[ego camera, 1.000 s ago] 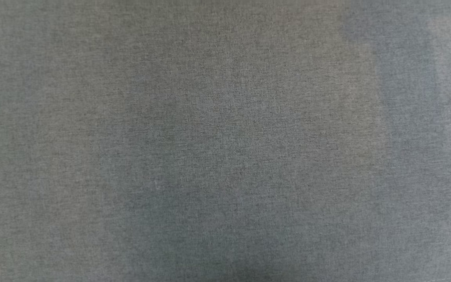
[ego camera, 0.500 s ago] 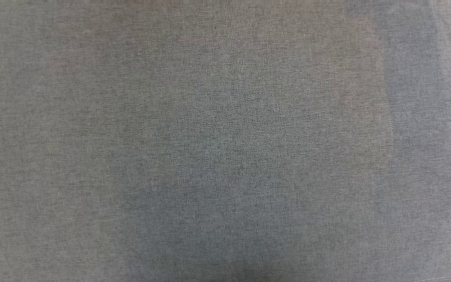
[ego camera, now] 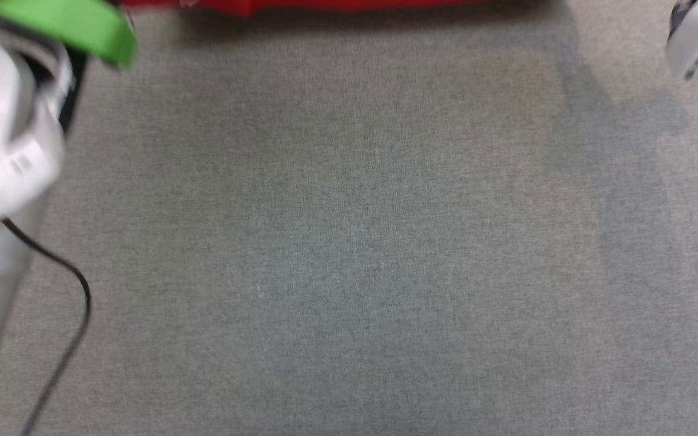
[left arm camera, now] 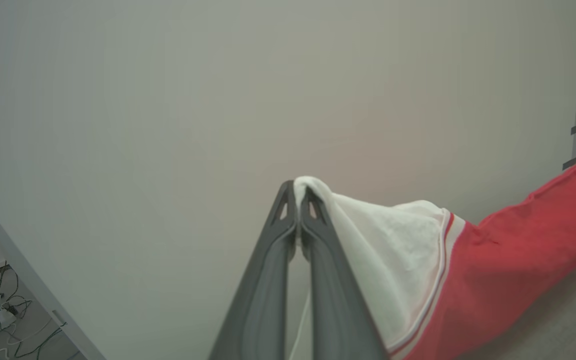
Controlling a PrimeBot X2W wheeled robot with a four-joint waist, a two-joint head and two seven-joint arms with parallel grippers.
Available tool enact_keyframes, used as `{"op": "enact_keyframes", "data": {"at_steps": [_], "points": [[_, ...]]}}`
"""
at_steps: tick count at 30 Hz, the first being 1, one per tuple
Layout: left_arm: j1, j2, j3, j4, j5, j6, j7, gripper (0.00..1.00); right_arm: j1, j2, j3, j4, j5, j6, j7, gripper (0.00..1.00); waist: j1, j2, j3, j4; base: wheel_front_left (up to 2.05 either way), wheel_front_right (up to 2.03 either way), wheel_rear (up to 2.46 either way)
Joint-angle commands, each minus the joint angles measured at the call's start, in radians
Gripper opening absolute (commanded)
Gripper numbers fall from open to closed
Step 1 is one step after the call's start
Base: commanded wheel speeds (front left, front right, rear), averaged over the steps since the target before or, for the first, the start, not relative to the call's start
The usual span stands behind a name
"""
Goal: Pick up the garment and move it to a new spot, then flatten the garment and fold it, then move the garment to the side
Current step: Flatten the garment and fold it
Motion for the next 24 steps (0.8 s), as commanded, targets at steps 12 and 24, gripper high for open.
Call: {"op": "enact_keyframes", "data": {"at_steps": [12, 24], "points": [[0.673, 0.043, 0.014, -0.201, -0.112, 0.136, -0.003, 0.00, 0.432, -0.100, 0.113, -0.145, 0.139, -0.001, 0.016, 0.00, 0.0001, 0.0000, -0.268, 0.028, 0.00, 0.00, 0.00], [1.077, 0.044, -0.050, -0.327, -0.234, 0.207, 0.078, 0.00, 0.773, -0.176, 0.089, -0.256, 0.185, -0.001, 0.052, 0.00, 0.0001, 0.0000, -0.389, 0.041, 0.00, 0.00, 0.00]]}}
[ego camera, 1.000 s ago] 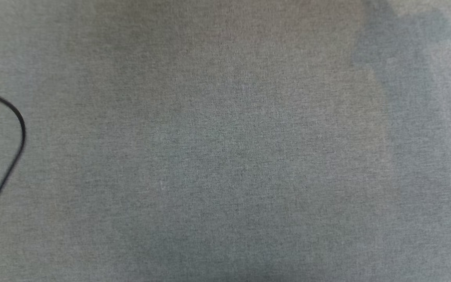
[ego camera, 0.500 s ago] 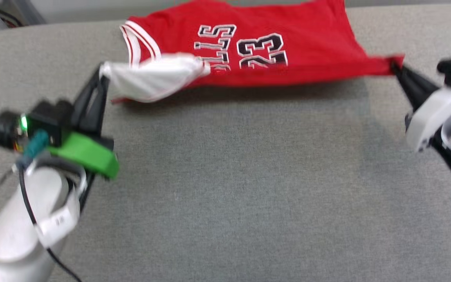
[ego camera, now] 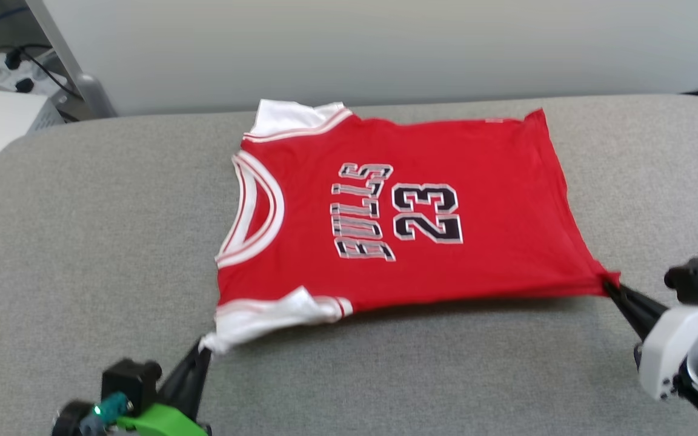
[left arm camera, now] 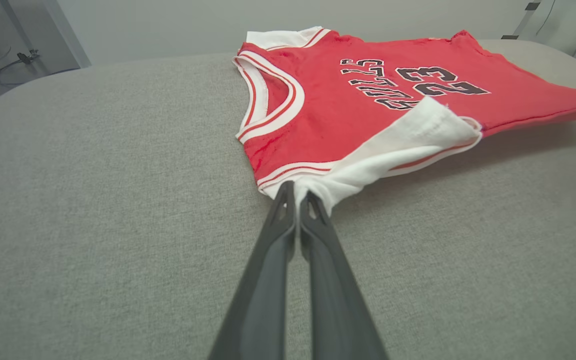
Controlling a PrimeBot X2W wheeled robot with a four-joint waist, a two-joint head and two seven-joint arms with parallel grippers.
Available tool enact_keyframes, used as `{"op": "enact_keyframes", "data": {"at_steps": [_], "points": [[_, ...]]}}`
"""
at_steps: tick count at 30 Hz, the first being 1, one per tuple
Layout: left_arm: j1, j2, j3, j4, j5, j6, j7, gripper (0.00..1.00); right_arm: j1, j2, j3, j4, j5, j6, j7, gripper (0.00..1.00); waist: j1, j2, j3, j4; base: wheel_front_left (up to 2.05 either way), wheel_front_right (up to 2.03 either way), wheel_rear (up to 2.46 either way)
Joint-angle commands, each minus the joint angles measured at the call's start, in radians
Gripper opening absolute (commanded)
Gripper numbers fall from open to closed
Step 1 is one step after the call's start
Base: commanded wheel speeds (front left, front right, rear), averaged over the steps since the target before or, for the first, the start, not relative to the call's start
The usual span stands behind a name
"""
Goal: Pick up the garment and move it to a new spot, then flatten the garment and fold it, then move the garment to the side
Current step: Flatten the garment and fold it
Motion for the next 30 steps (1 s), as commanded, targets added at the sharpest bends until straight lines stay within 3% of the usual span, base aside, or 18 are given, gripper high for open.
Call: {"op": "enact_keyframes", "data": {"at_steps": [1, 7, 17, 25, 30], "points": [[0.038, -0.007, -0.008, -0.003, -0.017, 0.007, 0.009, 0.00, 0.043, -0.013, -0.013, -0.013, 0.015, -0.001, 0.006, 0.00, 0.0001, 0.0000, -0.044, 0.007, 0.00, 0.00, 0.00], [0.161, -0.028, -0.046, -0.007, -0.092, 0.010, 0.061, 0.00, 0.199, -0.047, -0.060, -0.065, 0.031, -0.001, 0.036, 0.00, 0.0001, 0.0000, -0.091, -0.002, 0.00, 0.00, 0.00], [0.273, 0.012, -0.076, -0.063, -0.171, 0.013, 0.167, 0.00, 0.400, -0.089, -0.163, -0.163, 0.033, -0.001, 0.109, 0.00, 0.0001, 0.0000, -0.110, -0.004, 0.00, 0.00, 0.00], [0.174, 0.016, -0.075, -0.060, -0.104, -0.006, 0.135, 0.00, 0.437, -0.054, -0.283, -0.231, 0.000, -0.001, 0.153, 0.00, 0.0001, 0.0000, -0.085, 0.000, 0.00, 0.00, 0.00], [0.042, 0.010, -0.070, -0.018, -0.055, -0.045, 0.117, 0.00, 0.426, -0.029, -0.363, -0.272, -0.014, -0.001, 0.181, 0.00, 0.0001, 0.0000, -0.050, -0.009, 0.00, 0.00, 0.00]]}}
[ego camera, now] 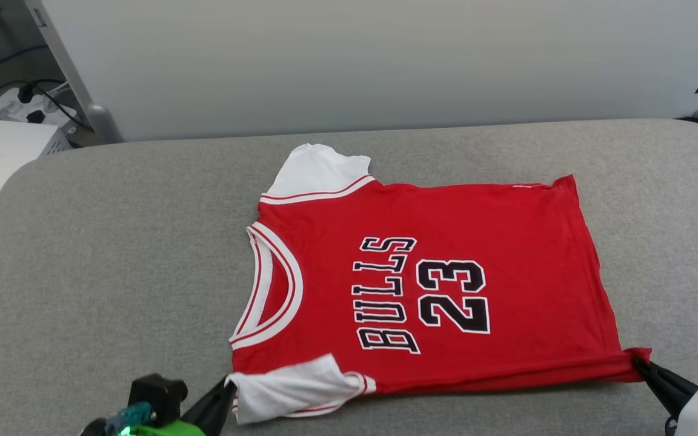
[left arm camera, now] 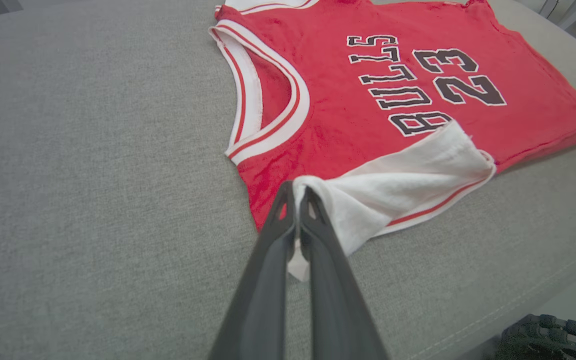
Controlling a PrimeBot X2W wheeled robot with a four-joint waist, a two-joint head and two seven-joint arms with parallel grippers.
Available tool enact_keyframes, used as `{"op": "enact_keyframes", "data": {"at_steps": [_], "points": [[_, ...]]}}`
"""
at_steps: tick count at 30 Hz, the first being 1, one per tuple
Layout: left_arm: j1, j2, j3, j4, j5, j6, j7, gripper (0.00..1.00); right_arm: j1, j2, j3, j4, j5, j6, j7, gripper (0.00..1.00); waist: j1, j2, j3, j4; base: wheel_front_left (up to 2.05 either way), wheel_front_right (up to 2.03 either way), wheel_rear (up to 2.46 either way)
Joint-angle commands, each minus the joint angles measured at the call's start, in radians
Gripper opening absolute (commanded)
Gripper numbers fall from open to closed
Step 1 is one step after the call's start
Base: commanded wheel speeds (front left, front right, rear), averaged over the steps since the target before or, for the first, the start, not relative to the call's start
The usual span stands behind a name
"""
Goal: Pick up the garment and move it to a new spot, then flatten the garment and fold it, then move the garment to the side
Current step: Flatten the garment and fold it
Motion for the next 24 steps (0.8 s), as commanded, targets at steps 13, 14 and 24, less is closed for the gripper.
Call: {"op": "enact_keyframes", "data": {"at_steps": [13, 14, 24], "points": [[-0.408, -0.058, -0.005, 0.245, 0.074, -0.154, -0.014, 0.00, -0.113, 0.069, -0.126, -0.060, -0.031, -0.001, 0.084, 0.00, 0.0001, 0.0000, 0.170, -0.033, 0.00, 0.00, 0.00], [-0.432, -0.060, -0.007, 0.267, 0.080, -0.162, -0.018, 0.00, -0.127, 0.072, -0.126, -0.057, -0.033, -0.001, 0.092, 0.00, 0.0001, 0.0000, 0.182, -0.035, 0.00, 0.00, 0.00], [-0.642, -0.107, -0.033, 0.491, 0.108, -0.216, -0.083, 0.00, -0.301, 0.104, -0.086, 0.025, -0.045, -0.001, 0.141, 0.00, 0.0001, 0.0000, 0.293, -0.046, 0.00, 0.00, 0.00]]}}
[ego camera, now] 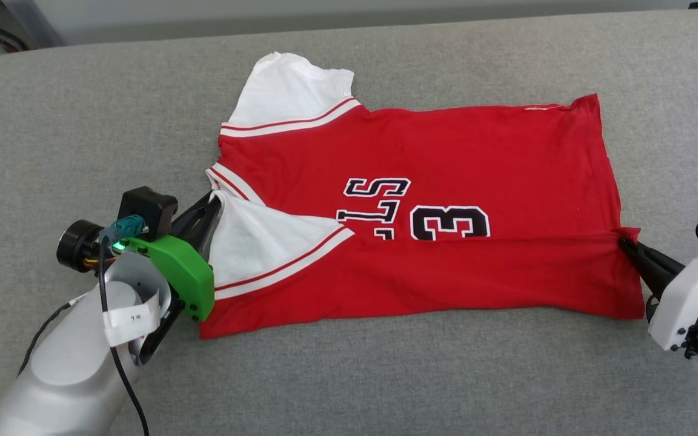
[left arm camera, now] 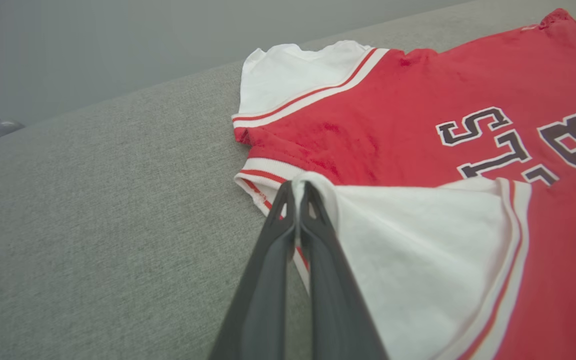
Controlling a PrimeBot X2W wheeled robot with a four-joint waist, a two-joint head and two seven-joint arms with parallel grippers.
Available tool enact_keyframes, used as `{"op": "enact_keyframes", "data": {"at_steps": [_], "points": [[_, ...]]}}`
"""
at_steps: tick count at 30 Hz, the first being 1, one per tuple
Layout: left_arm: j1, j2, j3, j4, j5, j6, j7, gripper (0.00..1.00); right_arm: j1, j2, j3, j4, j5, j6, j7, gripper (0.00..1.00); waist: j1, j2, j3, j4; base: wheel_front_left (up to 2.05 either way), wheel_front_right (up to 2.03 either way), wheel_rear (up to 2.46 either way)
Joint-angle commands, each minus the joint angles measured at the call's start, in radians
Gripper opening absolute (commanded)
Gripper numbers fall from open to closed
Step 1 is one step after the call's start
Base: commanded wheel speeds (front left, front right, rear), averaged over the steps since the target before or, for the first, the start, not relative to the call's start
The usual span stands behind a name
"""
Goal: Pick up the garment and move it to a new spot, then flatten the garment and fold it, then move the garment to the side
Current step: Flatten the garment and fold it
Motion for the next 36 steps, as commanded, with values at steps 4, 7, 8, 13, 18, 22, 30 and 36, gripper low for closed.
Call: {"op": "enact_keyframes", "data": {"at_steps": [4, 7, 8, 13, 18, 22, 30, 36], "points": [[-0.064, -0.020, -0.032, 0.100, 0.007, -0.013, -0.020, 0.00, -0.070, 0.021, 0.036, 0.061, -0.003, -0.001, 0.003, 0.00, 0.0000, 0.0000, 0.067, -0.008, 0.00, 0.00, 0.00], [-0.078, -0.037, -0.062, 0.176, -0.002, -0.017, -0.031, 0.00, -0.097, 0.033, 0.061, 0.106, 0.000, -0.001, -0.004, 0.00, 0.0000, 0.0000, 0.077, -0.006, 0.00, 0.00, 0.00], [-0.079, -0.042, -0.072, 0.196, -0.005, -0.018, -0.034, 0.00, -0.102, 0.036, 0.069, 0.118, 0.001, -0.001, -0.005, 0.00, 0.0000, 0.0000, 0.079, -0.007, 0.00, 0.00, 0.00], [-0.076, -0.064, -0.137, 0.267, -0.045, -0.019, -0.061, 0.00, -0.126, 0.044, 0.114, 0.166, 0.010, -0.001, -0.036, 0.00, 0.0000, 0.0000, 0.073, -0.007, 0.00, 0.00, 0.00], [-0.079, -0.060, -0.168, 0.302, -0.097, -0.020, -0.088, 0.45, -0.133, 0.037, 0.148, 0.180, 0.027, -0.001, -0.064, 0.45, 0.0000, 0.0000, 0.038, -0.005, 0.00, 0.00, 0.00], [-0.095, -0.040, -0.175, 0.304, -0.104, -0.020, -0.107, 1.00, -0.120, 0.022, 0.145, 0.179, 0.044, -0.001, -0.103, 1.00, 0.0000, 0.0000, -0.006, 0.004, 0.00, 0.00, 0.00], [-0.137, 0.024, -0.180, 0.217, -0.130, -0.020, -0.067, 1.00, -0.047, -0.013, 0.125, 0.148, 0.053, -0.001, -0.147, 1.00, 0.0000, 0.0000, -0.094, 0.030, 0.00, 0.00, 0.00], [-0.176, 0.084, -0.224, 0.083, -0.209, -0.020, 0.137, 1.00, -0.011, -0.019, 0.104, 0.129, 0.040, -0.001, -0.149, 1.00, 0.0000, 0.0000, -0.130, 0.044, 0.00, 0.00, 0.00]]}}
